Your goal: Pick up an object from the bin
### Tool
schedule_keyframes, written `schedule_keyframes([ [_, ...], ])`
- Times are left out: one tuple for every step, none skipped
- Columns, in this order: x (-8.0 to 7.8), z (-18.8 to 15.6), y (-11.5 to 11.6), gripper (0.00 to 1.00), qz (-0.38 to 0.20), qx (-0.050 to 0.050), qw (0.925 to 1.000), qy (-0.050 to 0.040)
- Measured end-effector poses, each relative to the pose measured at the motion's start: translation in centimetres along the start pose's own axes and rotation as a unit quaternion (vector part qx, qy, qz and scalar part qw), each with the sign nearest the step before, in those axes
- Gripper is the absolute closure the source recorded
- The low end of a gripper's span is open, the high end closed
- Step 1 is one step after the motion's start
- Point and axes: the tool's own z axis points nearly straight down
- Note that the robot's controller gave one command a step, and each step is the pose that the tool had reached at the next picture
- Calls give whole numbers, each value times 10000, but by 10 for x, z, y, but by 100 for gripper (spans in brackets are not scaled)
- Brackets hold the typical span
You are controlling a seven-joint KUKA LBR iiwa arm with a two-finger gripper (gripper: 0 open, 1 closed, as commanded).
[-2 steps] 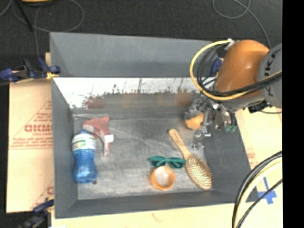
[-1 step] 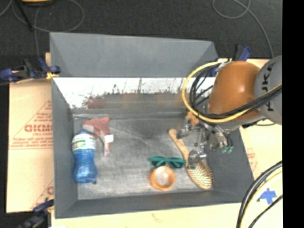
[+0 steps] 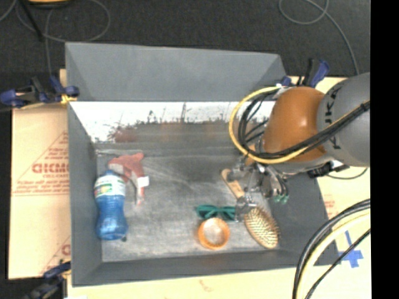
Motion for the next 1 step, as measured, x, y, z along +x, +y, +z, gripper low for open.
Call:
schedule_keyframes([
  [4, 58, 14, 0, -347, 14, 9994, -11],
])
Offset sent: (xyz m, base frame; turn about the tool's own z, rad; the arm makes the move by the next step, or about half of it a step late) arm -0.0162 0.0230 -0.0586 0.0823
